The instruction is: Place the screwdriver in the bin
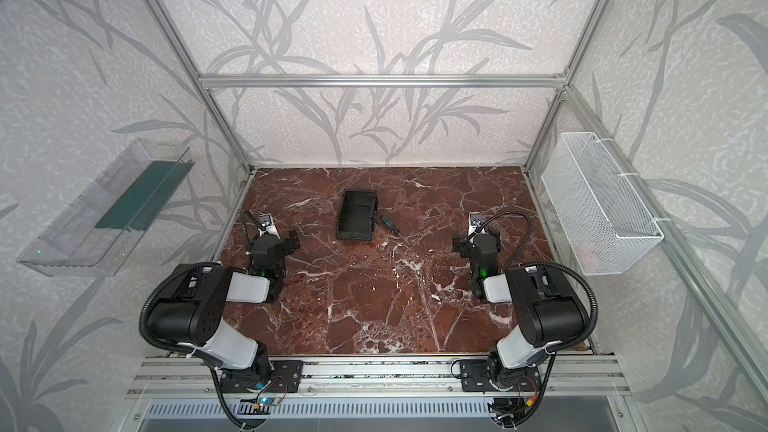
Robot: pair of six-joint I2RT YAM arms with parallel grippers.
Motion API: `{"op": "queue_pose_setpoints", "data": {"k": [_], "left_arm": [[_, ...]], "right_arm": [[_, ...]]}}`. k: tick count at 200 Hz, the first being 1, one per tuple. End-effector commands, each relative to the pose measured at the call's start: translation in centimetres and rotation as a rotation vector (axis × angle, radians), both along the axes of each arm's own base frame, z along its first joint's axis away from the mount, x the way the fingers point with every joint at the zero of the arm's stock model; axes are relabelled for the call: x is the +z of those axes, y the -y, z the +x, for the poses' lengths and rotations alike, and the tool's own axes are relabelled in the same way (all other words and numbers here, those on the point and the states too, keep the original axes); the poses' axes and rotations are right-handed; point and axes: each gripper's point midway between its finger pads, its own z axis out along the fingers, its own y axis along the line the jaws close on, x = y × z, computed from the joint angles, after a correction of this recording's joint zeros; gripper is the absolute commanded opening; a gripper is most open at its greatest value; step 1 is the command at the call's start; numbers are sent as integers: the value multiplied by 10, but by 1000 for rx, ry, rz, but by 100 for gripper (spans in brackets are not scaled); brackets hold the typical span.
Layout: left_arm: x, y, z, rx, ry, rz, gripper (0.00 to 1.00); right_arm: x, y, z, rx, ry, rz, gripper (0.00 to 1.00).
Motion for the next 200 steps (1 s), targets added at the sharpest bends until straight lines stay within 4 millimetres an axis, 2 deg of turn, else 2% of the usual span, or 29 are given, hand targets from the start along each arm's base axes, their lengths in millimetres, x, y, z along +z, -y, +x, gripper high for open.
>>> {"op": "queue_pose_setpoints", "data": {"k": [1, 178, 200], "left_arm": [[6, -3, 2, 9, 18, 6, 99], [7, -3, 2, 7, 20, 4, 99], [7, -3, 2, 8, 20, 3, 99]], "right_arm": [[4, 0, 2, 3, 16, 9, 99], [4, 0, 2, 1, 17, 9, 99], [10, 2, 1, -18, 39, -1, 99]]}}
